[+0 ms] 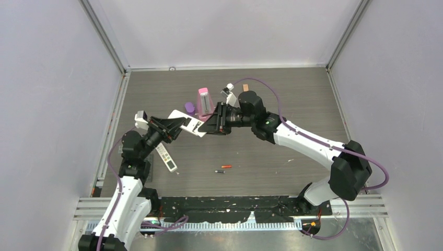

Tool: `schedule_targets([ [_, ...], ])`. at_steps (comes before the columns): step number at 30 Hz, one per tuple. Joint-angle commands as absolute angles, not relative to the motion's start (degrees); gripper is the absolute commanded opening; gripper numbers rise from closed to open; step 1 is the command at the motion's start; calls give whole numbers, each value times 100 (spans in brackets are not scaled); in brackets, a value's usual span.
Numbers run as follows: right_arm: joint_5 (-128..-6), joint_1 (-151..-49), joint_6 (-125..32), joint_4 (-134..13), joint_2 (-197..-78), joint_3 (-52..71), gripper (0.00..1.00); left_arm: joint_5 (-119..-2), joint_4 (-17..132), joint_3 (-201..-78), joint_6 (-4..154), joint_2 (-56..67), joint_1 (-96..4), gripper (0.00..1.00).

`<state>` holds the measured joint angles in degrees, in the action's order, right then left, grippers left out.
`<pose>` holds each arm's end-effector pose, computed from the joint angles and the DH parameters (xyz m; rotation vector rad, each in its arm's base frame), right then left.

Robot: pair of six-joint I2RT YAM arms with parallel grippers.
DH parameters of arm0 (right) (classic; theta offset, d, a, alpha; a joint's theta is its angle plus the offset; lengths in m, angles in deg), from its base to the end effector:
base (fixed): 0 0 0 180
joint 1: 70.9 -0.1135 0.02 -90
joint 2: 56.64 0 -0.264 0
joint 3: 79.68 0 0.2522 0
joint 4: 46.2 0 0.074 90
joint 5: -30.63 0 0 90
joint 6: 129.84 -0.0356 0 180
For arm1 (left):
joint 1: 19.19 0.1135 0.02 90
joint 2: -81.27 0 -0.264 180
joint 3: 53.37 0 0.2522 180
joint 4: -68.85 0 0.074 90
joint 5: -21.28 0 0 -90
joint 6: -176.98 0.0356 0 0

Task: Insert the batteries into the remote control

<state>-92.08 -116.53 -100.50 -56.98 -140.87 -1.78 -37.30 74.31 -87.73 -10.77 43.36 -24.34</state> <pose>0.2264 0.2590 0.3178 -0.1853 2.2480 1.6906 0.1654 -0.0335 0.2636 -0.9349 1.6138 -1.7619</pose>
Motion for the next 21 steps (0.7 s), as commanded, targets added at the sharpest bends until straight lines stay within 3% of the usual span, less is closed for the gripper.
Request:
schedule_targets([
  [1,-9056,-11784,-9675,-5894,-14343,-71,30,-2434,7634,-9358,-795,4331,-2583,0],
  [11,-9177,-11780,-9809,-5847,-14469,-122,31,-1865,6557,-9984,391,4176,-2579,0],
  [21,-9083,-11785,-10448,-5269,-14417,-401,45,-2197,7120,-9414,-578,4202,-2581,0],
])
